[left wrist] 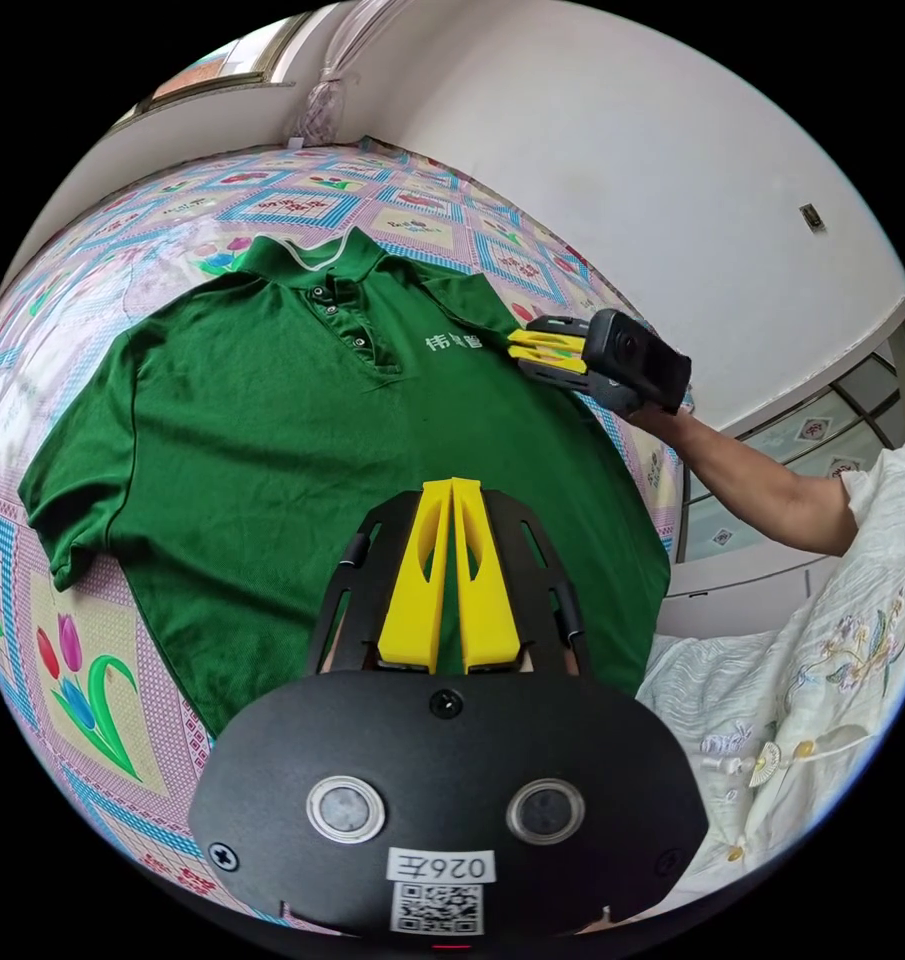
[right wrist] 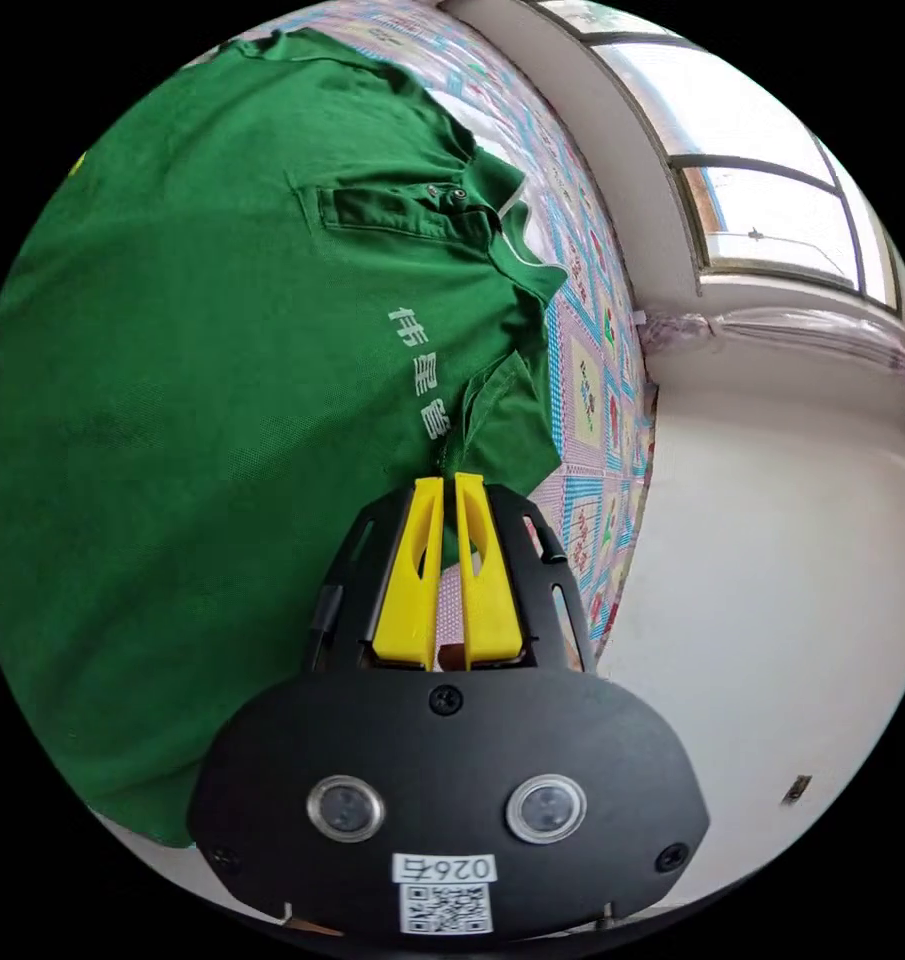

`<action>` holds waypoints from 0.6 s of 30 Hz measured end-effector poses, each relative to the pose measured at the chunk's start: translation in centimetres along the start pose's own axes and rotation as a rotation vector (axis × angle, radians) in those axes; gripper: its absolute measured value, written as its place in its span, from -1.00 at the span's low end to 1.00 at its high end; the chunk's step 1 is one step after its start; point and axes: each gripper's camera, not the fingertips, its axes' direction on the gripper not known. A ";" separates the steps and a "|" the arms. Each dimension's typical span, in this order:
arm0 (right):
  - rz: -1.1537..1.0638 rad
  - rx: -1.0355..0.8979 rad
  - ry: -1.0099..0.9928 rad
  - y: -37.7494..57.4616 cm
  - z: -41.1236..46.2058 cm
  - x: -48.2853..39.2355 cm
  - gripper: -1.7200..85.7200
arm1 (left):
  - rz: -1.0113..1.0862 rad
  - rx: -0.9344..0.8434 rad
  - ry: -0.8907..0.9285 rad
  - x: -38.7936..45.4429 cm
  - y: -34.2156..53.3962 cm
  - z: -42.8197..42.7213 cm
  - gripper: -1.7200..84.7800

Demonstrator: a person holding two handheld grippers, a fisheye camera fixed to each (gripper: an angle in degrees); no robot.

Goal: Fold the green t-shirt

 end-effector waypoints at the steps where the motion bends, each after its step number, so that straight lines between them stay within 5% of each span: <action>1: -0.041 0.007 0.064 -0.1 -0.1 -1.0 -0.99 | 0.003 -0.002 0.003 0.0 -0.1 0.0 -0.98; 5: -0.125 0.076 0.278 0.2 -1.0 -3.4 -0.98 | 0.003 -0.013 0.010 -0.2 -0.4 0.2 -0.98; 11: -0.121 0.119 0.310 1.6 -1.5 -4.0 -0.89 | -0.004 -0.024 0.013 -0.3 -0.6 0.5 -0.98; 18: 0.013 0.161 0.025 4.2 -1.6 -0.6 -0.81 | -0.023 -0.013 0.020 -0.1 -0.7 0.4 -0.98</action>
